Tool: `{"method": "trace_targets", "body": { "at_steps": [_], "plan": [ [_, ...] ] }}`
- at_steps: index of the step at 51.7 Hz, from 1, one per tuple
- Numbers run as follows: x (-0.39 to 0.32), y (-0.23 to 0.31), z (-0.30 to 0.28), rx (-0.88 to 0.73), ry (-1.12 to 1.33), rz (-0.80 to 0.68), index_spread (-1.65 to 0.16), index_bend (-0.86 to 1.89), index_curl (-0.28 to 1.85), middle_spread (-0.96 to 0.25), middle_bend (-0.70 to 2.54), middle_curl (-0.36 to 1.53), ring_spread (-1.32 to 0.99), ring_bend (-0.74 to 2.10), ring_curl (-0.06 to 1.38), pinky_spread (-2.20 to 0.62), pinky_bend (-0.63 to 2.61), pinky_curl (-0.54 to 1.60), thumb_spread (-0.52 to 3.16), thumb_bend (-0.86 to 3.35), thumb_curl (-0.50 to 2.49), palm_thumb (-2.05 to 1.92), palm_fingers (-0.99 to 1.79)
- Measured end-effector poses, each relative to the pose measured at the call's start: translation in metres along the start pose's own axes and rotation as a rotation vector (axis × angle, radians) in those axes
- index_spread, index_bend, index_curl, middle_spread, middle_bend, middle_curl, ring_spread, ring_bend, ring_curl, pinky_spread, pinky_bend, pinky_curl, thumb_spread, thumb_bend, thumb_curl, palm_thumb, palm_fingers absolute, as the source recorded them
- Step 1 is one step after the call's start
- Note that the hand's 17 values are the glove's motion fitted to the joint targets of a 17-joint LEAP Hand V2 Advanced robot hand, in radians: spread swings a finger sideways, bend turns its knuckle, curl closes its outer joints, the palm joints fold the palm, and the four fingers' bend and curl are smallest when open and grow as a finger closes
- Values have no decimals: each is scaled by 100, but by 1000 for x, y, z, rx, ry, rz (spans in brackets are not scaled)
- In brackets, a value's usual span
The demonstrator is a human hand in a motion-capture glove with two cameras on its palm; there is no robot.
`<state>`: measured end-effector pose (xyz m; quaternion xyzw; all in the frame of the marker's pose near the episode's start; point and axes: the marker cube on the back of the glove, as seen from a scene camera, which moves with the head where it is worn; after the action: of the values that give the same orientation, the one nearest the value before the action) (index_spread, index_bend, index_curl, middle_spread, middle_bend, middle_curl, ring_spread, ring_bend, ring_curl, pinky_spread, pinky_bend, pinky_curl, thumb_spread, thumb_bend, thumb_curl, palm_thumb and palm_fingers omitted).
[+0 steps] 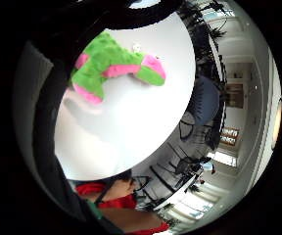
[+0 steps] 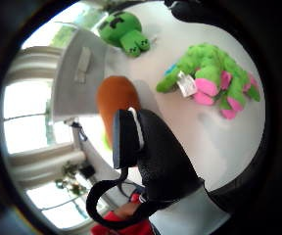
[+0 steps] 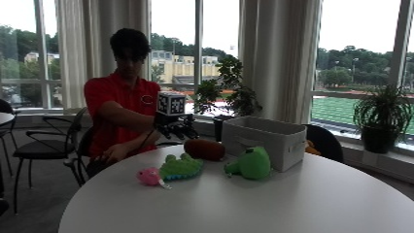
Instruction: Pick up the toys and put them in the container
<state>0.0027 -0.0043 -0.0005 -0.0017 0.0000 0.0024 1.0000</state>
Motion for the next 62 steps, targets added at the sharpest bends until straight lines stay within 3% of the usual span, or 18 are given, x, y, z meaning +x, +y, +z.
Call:
{"method": "trace_targets", "body": {
  "at_steps": [8, 20, 36, 48, 62],
  "plan": [
    [-4, 6, 0, -2, 1, -13, -27, 20, 11, -10, 17, 8, -7, 19, 4, 4, 55, 17, 85, -5, 3, -7, 4],
    [-1, 5, -1, 2, -17, -4, -35, 19, 19, -12, 18, 15, -9, 20, 9, 5, 60, 22, 113, -5, 7, -7, 0],
    [19, -16, -4, 18, -59, 12, -36, 18, 26, -13, 17, 21, -10, 20, 15, 5, 65, 27, 121, -6, 11, -9, -2],
    [30, -23, 23, -3, -20, 15, -38, 17, 27, -13, 15, 21, -7, 21, 17, 9, 96, 36, 109, -6, 14, -7, 0],
    [54, -72, 55, -78, 23, -18, -39, 12, 26, -11, 15, 23, -4, 24, 21, 11, 108, 39, 101, -4, 20, -3, -9]
  ]
}}
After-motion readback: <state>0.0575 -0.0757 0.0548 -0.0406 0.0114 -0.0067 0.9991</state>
